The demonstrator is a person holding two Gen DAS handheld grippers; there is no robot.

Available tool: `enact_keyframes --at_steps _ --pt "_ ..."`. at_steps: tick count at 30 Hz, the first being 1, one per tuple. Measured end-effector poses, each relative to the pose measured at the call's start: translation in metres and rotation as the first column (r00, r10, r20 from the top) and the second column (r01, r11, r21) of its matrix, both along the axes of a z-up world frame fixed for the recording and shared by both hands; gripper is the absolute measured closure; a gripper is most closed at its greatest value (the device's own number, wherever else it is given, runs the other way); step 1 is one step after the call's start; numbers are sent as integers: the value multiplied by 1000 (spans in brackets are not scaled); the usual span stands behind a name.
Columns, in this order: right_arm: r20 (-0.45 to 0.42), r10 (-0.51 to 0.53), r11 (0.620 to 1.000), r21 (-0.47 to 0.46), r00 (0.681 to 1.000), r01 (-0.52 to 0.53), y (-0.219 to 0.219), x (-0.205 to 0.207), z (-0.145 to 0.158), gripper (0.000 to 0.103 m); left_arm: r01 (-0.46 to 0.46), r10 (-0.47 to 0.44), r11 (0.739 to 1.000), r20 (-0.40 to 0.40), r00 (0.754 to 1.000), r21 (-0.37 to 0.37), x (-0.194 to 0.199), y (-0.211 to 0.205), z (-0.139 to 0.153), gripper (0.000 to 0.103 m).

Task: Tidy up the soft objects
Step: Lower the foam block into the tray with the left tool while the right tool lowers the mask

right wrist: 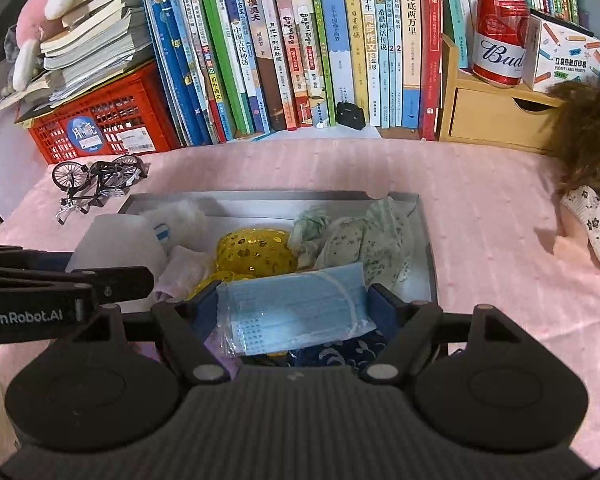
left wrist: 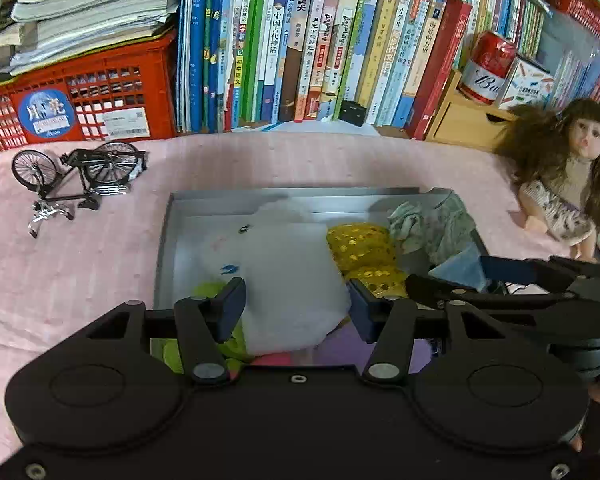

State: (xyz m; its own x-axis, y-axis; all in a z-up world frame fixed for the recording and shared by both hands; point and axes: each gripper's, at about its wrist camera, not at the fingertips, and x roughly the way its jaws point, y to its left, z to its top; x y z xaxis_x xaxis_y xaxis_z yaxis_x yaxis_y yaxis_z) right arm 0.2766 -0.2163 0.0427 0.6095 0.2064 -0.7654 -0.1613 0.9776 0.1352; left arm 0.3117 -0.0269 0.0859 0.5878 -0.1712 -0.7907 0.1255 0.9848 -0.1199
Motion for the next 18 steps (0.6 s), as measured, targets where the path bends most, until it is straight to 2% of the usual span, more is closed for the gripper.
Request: enact_keyframes --at_steps 5,18 --pt "3 -3 1000 -4 1000 3 0 -2 0 16 -6 6 1000 0 1000 -5 -2 4 -1 48" --pt "47 5 1000 10 999 -5 -4 -18 18 12 1 -1 1000 55 998 2 -26 10 17 26"
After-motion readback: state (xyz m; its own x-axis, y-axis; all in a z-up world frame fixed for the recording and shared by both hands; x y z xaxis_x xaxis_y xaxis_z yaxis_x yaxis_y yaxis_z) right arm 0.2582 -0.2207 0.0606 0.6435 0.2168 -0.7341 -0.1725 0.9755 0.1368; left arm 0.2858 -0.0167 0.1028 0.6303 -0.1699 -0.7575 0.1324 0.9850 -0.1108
